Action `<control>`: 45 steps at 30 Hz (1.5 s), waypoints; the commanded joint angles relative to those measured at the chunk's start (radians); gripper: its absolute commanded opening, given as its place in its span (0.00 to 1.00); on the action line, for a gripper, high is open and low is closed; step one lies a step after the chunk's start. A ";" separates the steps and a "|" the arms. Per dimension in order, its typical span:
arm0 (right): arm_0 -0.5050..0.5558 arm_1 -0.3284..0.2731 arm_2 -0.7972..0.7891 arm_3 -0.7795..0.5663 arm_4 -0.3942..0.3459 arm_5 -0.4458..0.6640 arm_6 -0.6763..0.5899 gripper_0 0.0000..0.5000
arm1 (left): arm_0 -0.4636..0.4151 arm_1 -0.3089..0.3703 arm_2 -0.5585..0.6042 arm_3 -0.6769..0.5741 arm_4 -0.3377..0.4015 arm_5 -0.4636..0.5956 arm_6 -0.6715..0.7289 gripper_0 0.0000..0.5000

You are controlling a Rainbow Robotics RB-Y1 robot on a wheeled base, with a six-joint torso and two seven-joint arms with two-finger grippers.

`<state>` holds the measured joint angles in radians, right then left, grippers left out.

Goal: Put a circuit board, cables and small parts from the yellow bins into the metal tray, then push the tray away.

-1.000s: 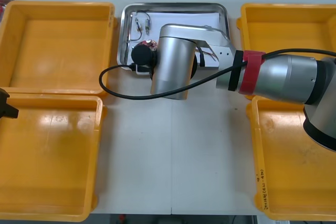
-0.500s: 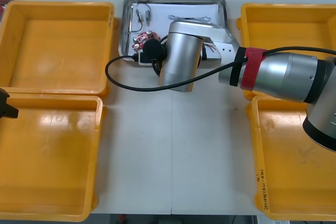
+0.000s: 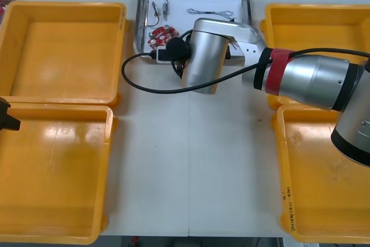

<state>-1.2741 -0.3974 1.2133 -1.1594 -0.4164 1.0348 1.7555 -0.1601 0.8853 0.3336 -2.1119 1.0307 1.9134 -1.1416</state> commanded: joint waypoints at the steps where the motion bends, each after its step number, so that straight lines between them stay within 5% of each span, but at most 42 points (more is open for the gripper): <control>1: -0.054 0.026 0.005 0.037 0.021 -0.036 0.044 0.00 | 0.022 0.044 0.032 -0.028 -0.004 0.006 -0.069 1.00; 8: -0.053 0.031 0.005 0.055 0.033 -0.045 0.048 0.00 | 0.022 0.044 0.032 -0.028 -0.004 0.006 -0.069 1.00; 11: -0.053 0.031 0.006 0.055 0.034 -0.045 0.051 0.41 | 0.022 0.044 0.032 -0.028 -0.004 0.006 -0.069 1.00; 13: -0.053 0.032 0.005 0.055 0.034 -0.042 0.051 0.90 | 0.022 0.044 0.032 -0.028 -0.004 0.006 -0.069 1.00; 14: -0.054 0.031 0.006 0.055 0.033 -0.039 0.053 1.00 | 0.022 0.044 0.032 -0.028 -0.004 0.006 -0.069 1.00; 22: -0.053 0.032 -0.026 -0.005 0.027 0.065 0.055 1.00 | 0.022 0.044 0.032 -0.028 -0.004 0.006 -0.069 1.00; 27: -0.053 0.031 -0.086 -0.079 -0.048 0.180 0.045 1.00 | 0.022 0.044 0.032 -0.028 -0.004 0.006 -0.069 1.00; 37: 0.036 0.032 -0.290 -0.319 -0.052 0.516 0.018 1.00 | 0.022 0.044 0.032 -0.028 -0.004 0.006 -0.069 1.00; 45: 0.203 0.031 -0.531 -0.562 0.022 0.843 0.012 1.00 | 0.022 0.044 0.032 -0.028 -0.004 0.006 -0.069 1.00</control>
<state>-1.1471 -0.3787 0.8067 -1.6172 -0.4143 1.8052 1.7857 -0.1598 0.8853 0.3336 -2.1122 1.0307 1.9134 -1.1417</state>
